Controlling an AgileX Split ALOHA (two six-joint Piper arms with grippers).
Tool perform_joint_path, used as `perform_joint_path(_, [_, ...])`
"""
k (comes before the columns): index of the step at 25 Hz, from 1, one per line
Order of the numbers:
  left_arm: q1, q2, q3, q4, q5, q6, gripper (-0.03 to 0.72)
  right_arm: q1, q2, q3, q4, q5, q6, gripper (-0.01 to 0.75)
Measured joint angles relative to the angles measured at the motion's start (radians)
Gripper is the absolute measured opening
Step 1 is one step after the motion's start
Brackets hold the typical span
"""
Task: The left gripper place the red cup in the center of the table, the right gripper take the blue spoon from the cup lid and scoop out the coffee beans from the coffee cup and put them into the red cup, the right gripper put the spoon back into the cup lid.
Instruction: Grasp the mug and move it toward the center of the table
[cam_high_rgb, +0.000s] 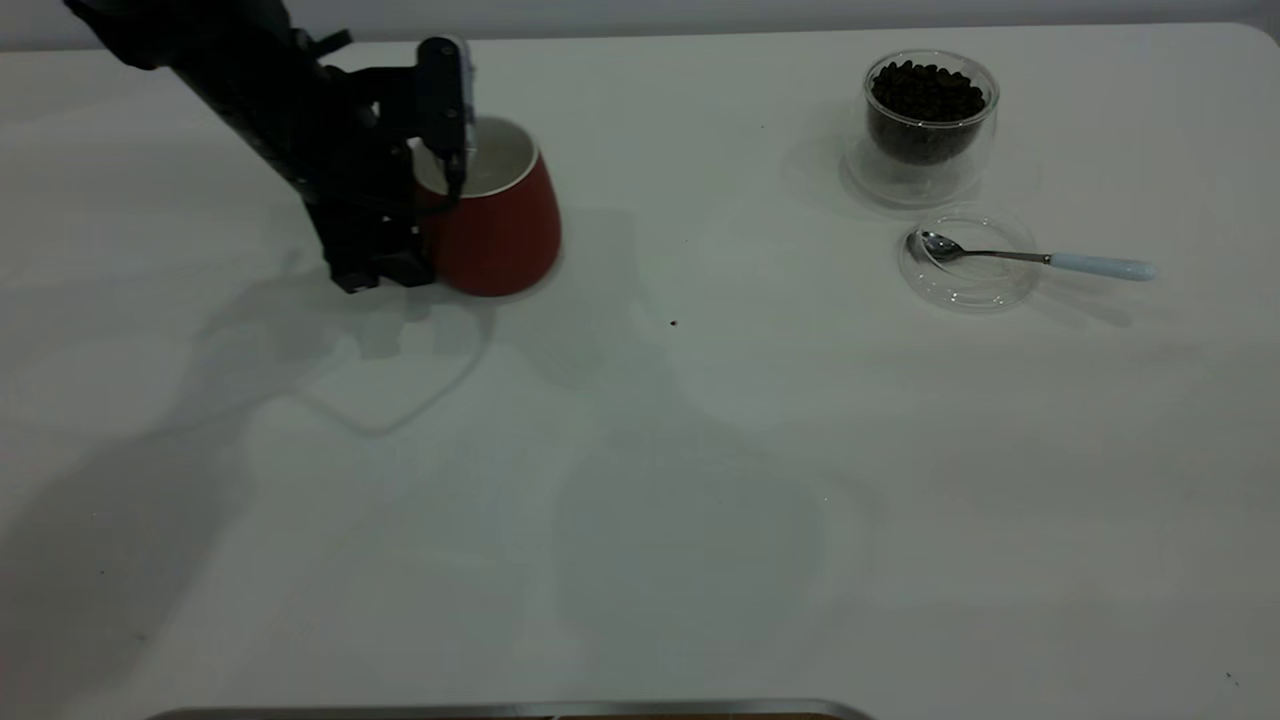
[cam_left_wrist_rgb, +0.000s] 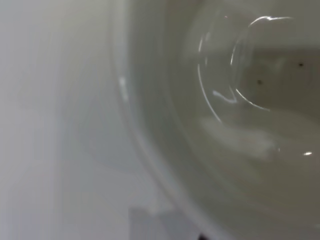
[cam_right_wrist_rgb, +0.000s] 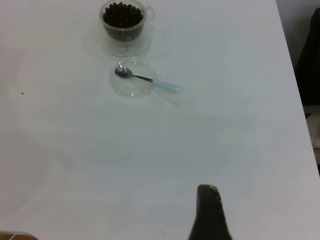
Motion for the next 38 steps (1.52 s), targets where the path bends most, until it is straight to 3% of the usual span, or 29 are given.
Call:
perform_joint_path(20, [-0.13, 0.007, -0.003, -0.004, -0.04, 0.0, 0.534, 0.0, 0.0, 0.0, 0.0, 0.0, 0.0, 0.586])
perform_joint_path(31, [-0.118, 0.009, -0.003, -0.044, -0.039, -0.067, 0.534, 0.0, 0.0, 0.0, 0.0, 0.0, 0.0, 0.586])
perform_joint_path(38, [-0.092, -0.021, -0.003, -0.049, 0.07, -0.079, 0.534, 0.0, 0.0, 0.0, 0.0, 0.0, 0.0, 0.586])
